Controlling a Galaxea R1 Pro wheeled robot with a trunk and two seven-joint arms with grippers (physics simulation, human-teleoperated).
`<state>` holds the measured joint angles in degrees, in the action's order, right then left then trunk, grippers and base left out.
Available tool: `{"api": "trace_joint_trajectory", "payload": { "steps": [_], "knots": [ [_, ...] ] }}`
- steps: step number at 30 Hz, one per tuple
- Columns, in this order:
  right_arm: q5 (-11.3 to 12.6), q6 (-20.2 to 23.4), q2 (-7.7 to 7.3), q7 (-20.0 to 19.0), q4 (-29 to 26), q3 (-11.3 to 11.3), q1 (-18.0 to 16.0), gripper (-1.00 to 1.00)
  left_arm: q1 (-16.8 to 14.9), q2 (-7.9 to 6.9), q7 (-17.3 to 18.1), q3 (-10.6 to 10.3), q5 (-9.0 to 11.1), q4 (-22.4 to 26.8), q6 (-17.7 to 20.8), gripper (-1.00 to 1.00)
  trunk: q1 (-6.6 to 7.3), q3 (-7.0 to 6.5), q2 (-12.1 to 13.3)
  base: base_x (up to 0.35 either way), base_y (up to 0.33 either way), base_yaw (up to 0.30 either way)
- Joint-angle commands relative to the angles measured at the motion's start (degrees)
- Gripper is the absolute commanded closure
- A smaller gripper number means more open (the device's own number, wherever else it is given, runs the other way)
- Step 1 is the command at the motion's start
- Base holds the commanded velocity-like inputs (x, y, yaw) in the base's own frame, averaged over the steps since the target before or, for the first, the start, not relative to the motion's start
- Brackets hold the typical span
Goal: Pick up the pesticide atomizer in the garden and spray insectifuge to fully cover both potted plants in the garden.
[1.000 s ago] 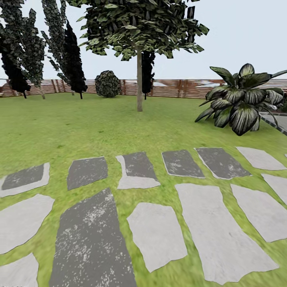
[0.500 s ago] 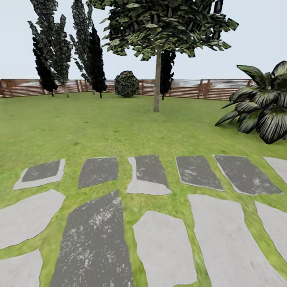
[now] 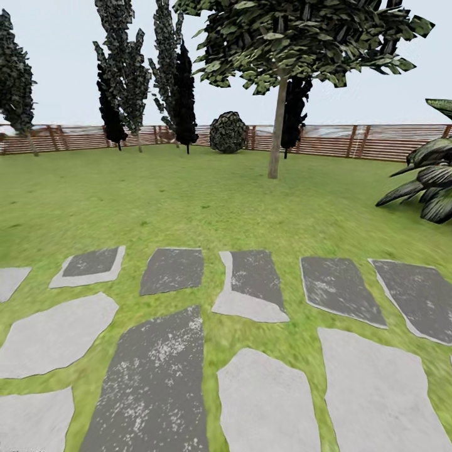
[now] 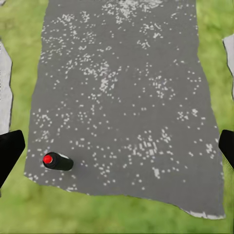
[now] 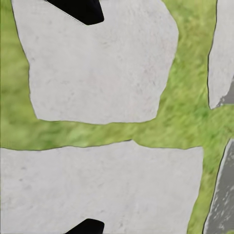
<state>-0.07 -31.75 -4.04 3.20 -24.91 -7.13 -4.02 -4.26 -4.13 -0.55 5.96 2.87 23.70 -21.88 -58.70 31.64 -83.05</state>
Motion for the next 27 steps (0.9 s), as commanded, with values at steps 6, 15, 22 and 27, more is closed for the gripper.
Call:
{"api": "trace_joint_trajectory", "payload": {
  "steps": [6,15,22,27],
  "knots": [
    [-0.02,-0.16,0.0,0.14,0.03,0.01,-0.02,-1.0,-0.04,-0.04,-0.14,-0.03,0.29,-0.04,-0.18,-1.0,-0.03,0.05,-0.02,0.286,-0.207,0.277],
    [-0.02,-0.16,0.0,0.13,0.1,0.01,-0.02,-1.0,-0.04,-0.04,-0.16,-0.01,0.29,-0.05,-0.18,-1.0,-0.03,0.05,-0.02,0.284,-0.206,0.277],
    [-0.02,-0.16,0.0,0.12,0.12,0.03,-0.02,-1.0,-0.04,-0.01,-0.16,-0.01,0.35,-0.05,-0.18,-1.0,-0.03,0.05,-0.02,0.224,-0.153,0.277],
    [-0.02,-0.16,0.0,0.13,0.12,0.02,-0.02,-1.0,-0.04,0.0,-0.16,-0.05,0.44,-0.05,-0.18,-1.0,-0.03,0.05,-0.02,0.072,-0.028,0.277]
  ]
}}
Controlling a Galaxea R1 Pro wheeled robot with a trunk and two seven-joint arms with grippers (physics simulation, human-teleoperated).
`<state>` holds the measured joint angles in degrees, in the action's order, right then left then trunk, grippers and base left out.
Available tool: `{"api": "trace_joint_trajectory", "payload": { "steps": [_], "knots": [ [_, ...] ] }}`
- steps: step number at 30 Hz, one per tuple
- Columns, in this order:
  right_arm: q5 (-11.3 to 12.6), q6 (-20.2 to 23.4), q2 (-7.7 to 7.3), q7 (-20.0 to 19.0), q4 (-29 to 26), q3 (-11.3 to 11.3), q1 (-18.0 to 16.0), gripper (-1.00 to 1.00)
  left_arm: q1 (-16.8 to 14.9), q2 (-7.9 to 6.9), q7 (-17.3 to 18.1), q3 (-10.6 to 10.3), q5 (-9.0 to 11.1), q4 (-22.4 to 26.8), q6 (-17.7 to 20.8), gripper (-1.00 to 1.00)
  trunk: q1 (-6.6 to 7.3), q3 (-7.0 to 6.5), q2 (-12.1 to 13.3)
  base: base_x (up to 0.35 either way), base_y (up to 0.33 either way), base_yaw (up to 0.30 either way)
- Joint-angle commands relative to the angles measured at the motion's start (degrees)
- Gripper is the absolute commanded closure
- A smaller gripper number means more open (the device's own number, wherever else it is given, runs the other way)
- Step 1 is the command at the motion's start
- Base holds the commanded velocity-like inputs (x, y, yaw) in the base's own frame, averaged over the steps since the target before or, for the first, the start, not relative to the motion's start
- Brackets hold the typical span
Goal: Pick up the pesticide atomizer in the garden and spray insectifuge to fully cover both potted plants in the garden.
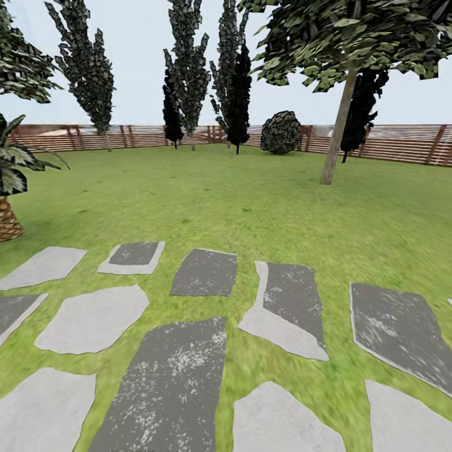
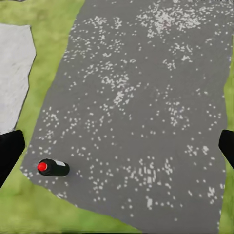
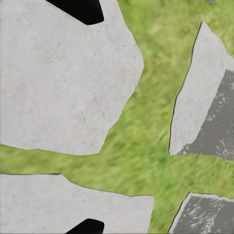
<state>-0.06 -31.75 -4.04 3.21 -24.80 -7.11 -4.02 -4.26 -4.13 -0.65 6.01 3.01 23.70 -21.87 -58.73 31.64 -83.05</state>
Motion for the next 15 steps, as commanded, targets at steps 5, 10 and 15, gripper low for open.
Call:
{"api": "trace_joint_trajectory", "payload": {
  "steps": [5,10,15],
  "knots": [
    [-0.02,-0.16,0.0,0.11,0.02,0.0,-0.02,-1.0,-0.05,0.05,-0.05,-0.12,0.33,-0.05,-0.19,-1.0,0.0,0.05,-0.03,0.008,-0.003,0.277],
    [-0.02,-0.16,0.0,0.12,0.02,0.0,-0.02,-1.0,-0.05,0.08,-0.05,-0.03,0.33,0.01,-0.19,-1.0,0.0,0.05,-0.03,0.001,0.0,0.277],
    [-0.02,-0.16,0.0,0.13,0.02,-0.01,-0.02,-1.0,-0.05,0.08,-0.04,0.09,0.32,0.01,-0.19,-1.0,0.0,0.05,-0.03,0.0,0.0,0.277]
  ]
}}
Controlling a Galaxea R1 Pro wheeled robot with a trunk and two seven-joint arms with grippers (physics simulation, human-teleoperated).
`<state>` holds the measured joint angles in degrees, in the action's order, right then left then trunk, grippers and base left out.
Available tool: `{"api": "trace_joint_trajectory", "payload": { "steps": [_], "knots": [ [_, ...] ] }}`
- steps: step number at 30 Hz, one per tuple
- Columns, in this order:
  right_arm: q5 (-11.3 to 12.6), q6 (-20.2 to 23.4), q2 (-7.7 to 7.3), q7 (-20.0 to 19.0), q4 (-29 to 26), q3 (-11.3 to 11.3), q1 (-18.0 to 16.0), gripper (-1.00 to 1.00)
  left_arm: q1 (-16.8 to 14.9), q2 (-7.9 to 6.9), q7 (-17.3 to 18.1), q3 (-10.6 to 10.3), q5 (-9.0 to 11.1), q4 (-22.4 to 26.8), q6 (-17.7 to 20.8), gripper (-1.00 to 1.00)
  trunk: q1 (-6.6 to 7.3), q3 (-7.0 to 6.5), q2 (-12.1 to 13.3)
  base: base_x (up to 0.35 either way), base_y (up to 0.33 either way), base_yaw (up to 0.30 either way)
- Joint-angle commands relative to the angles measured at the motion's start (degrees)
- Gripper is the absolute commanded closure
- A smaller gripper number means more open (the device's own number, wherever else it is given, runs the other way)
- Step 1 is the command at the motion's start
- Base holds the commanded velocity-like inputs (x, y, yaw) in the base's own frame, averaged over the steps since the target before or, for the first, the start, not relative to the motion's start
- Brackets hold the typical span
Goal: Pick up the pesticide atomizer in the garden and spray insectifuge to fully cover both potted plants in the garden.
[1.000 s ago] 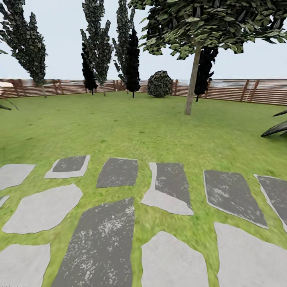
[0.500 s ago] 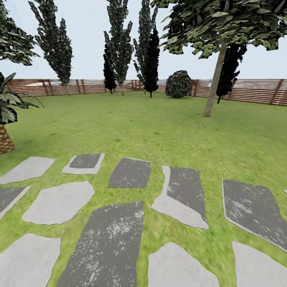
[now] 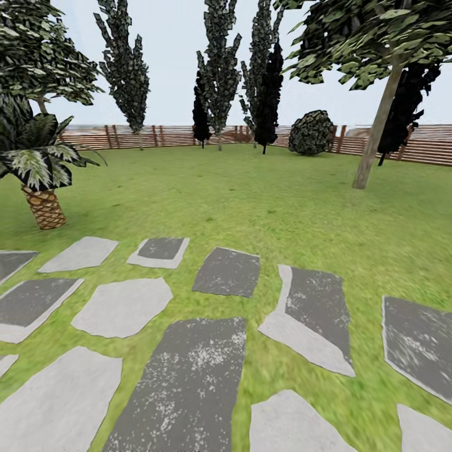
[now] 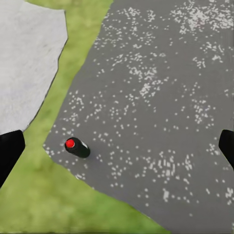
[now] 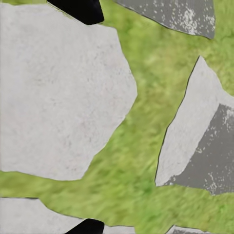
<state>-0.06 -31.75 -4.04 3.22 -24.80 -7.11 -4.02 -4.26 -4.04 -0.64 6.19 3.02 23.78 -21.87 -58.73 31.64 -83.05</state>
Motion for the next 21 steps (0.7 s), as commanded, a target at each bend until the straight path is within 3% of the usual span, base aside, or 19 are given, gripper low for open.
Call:
{"api": "trace_joint_trajectory", "payload": {
  "steps": [1,16,21],
  "knots": [
    [-0.02,-0.16,0.0,0.12,0.02,0.01,-0.02,-1.0,-0.05,-0.01,-0.06,-0.08,0.31,-0.06,-0.19,-1.0,0.0,0.05,-0.03,0.0,0.0,0.277],
    [-0.02,-0.16,0.0,0.11,0.01,0.03,-0.02,-1.0,-0.05,-0.01,-0.07,-0.13,0.3,-0.05,-0.19,-1.0,0.0,0.05,-0.03,0.0,-0.001,0.277],
    [-0.02,-0.16,0.0,0.12,-0.02,0.0,-0.02,-1.0,-0.05,-0.01,-0.07,-0.13,0.31,-0.05,-0.19,-1.0,0.0,0.05,-0.03,0.0,-0.115,0.277]
  ]
}}
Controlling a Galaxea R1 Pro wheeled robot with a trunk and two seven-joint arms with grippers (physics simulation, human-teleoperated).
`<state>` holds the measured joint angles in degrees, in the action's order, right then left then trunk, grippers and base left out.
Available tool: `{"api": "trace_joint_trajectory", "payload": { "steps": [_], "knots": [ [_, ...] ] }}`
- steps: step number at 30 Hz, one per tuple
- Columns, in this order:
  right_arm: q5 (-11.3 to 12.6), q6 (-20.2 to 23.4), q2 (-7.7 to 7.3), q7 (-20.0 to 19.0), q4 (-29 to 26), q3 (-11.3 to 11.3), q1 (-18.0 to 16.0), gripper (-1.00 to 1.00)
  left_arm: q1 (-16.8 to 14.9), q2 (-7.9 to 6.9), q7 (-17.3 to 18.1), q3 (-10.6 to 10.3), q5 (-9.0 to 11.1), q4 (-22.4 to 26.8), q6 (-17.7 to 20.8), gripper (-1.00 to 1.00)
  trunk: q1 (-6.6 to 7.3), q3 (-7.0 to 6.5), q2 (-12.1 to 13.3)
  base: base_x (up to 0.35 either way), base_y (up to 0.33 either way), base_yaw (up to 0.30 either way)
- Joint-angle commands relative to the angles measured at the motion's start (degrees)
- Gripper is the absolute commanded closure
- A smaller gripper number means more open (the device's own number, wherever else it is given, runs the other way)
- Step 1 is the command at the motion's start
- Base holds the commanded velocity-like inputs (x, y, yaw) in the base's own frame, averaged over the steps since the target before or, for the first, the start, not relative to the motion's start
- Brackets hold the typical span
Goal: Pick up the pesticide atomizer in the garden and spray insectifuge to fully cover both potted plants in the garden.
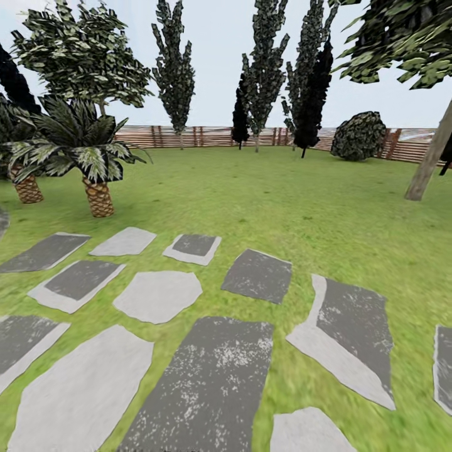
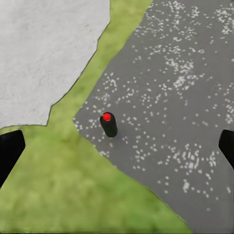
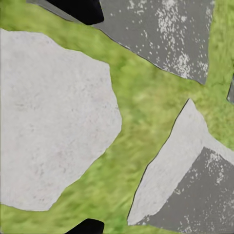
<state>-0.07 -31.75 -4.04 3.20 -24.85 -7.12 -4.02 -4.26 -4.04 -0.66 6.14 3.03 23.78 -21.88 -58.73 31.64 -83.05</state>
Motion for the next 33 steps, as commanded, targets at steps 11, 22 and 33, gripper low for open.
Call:
{"api": "trace_joint_trajectory", "payload": {
  "steps": [11,22,33],
  "knots": [
    [-0.02,-0.16,0.0,0.14,0.0,0.02,-0.02,-1.0,-0.04,-0.02,-0.04,-0.06,0.31,-0.05,-0.18,-1.0,0.0,0.05,-0.03,0.0,-0.257,0.277],
    [-0.02,-0.16,0.0,0.14,-0.02,0.01,-0.02,-1.0,-0.04,-0.21,-0.11,0.01,0.67,-0.05,-0.18,-1.0,0.0,0.05,-0.03,0.074,-0.259,0.277],
    [-0.02,-0.16,0.0,0.12,0.01,0.01,-0.02,-1.0,-0.04,-0.26,-0.13,0.01,1.96,-0.05,-0.18,-1.0,0.0,0.05,-0.03,0.224,-0.21,0.277]
  ]
}}
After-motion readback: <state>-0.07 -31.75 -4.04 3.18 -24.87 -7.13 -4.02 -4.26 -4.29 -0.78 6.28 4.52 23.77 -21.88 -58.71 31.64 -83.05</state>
